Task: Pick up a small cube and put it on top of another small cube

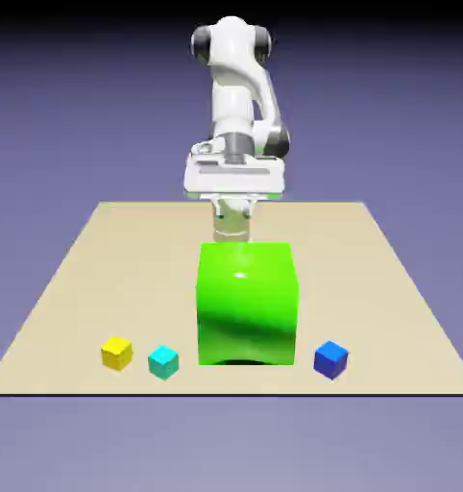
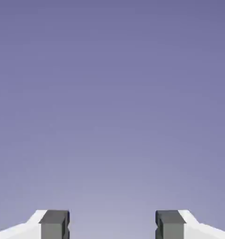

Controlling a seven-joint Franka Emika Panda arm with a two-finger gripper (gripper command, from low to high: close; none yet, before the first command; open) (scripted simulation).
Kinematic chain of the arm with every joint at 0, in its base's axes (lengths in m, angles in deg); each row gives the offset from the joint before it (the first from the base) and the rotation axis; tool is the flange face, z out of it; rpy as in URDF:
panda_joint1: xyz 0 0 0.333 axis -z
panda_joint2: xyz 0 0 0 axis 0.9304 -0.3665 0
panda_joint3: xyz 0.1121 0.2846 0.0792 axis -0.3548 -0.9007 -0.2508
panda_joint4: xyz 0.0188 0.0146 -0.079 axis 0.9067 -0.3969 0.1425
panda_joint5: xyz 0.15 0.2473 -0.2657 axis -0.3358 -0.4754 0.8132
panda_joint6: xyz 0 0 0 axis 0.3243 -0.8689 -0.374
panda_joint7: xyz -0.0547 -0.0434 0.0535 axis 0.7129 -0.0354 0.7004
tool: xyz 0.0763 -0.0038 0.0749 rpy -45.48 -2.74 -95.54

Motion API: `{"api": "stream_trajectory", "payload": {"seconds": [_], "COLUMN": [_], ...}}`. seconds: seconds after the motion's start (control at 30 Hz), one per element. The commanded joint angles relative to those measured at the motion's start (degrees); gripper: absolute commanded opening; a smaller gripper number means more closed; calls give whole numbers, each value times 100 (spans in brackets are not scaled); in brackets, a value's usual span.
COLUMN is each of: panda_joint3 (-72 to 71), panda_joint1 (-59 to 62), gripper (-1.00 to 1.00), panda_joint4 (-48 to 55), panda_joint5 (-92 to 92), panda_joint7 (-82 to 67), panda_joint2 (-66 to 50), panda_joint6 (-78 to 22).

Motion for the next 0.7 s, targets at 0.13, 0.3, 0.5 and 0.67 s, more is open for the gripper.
{"api": "stream_trajectory", "payload": {"seconds": [0.13, 0.3, 0.5, 0.67], "panda_joint3": [880, 1760, 2785, 3592], "panda_joint1": [-434, -862, -1314, -1653], "gripper": [0, 0, 0, 0], "panda_joint4": [579, 1151, 1766, 2229], "panda_joint5": [-1126, -2266, -3759, -5004], "panda_joint7": [675, 1352, 2161, 2804], "panda_joint2": [-1036, -2075, -3320, -4317], "panda_joint6": [-750, -1503, -2457, -3243]}}
